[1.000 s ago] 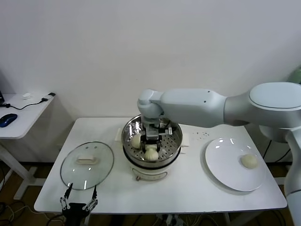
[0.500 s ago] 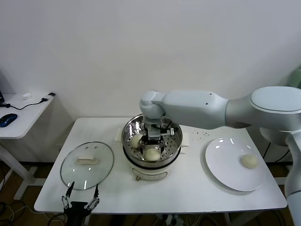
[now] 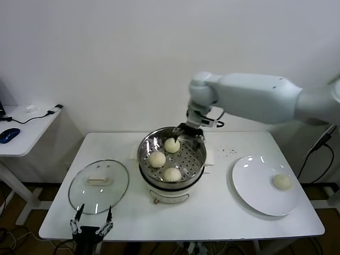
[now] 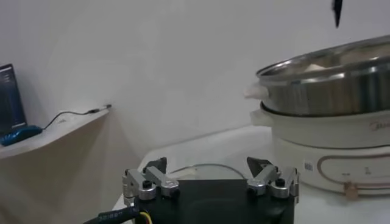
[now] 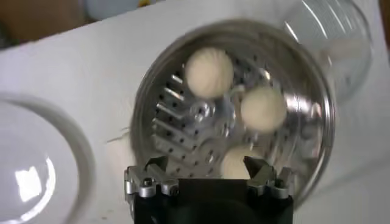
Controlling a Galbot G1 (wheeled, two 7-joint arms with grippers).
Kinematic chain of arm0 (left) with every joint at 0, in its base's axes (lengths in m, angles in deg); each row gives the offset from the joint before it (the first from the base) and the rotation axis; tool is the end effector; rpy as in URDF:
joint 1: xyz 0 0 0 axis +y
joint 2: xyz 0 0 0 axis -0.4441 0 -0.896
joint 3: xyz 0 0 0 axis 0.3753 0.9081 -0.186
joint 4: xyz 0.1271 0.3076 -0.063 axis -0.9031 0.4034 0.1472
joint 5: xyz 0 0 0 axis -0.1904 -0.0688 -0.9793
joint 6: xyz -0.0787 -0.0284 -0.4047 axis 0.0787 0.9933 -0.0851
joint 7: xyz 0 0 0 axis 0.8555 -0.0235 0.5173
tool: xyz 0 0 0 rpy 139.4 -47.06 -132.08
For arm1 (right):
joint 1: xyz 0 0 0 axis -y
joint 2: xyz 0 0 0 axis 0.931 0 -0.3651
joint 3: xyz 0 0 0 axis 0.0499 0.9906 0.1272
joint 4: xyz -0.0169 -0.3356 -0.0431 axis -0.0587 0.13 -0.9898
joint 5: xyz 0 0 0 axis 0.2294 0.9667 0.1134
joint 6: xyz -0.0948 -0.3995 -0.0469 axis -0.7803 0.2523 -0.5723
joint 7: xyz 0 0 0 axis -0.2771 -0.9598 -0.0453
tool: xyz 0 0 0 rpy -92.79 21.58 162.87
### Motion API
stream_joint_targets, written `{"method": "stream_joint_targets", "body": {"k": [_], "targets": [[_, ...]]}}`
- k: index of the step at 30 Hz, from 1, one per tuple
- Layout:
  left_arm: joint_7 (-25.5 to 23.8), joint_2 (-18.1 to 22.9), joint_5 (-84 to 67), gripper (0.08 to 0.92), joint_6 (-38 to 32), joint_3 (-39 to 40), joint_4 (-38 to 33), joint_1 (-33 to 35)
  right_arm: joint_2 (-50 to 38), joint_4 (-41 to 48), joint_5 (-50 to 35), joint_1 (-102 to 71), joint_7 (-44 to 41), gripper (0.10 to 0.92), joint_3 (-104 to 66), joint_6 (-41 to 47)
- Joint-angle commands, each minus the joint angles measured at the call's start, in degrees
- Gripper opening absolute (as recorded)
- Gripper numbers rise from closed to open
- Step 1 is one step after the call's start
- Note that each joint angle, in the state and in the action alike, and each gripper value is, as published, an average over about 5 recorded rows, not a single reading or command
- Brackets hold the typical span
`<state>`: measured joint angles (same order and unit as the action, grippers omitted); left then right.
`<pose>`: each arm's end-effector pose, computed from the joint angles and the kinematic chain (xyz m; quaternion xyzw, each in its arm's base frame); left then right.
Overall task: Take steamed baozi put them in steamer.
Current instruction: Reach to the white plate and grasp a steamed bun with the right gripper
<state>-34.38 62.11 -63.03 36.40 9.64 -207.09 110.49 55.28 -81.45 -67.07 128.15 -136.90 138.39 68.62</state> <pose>0.1483 0.0446 -0.3495 0.0287 -0.9864 -0.1293 0.0975 0.6070 0.0865 -0.0248 0.6425 -0.2924 0.6949 0.1373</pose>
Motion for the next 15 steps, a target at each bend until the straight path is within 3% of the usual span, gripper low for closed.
{"method": "stream_joint_targets", "body": {"k": [1, 5, 15], "targets": [[-0.16, 0.3, 0.18, 0.823, 0.72, 0.82, -1.02, -0.31, -19.57, -0.06, -16.02, 4.21, 3.32, 0.823, 6.57, 28.77], [-0.22, 0.39, 0.36, 0.823, 0.52, 1.07, -0.86, 0.02, -25.88, 1.66, -12.86, 0.42, -0.04, 0.823, 4.99, 29.31], [-0.22, 0.41, 0.6, 0.823, 0.4, 0.52, -0.3, 0.05, -36.28, 7.88, 9.64, -26.73, -6.47, 0.823, -18.99, 23.43]]}}
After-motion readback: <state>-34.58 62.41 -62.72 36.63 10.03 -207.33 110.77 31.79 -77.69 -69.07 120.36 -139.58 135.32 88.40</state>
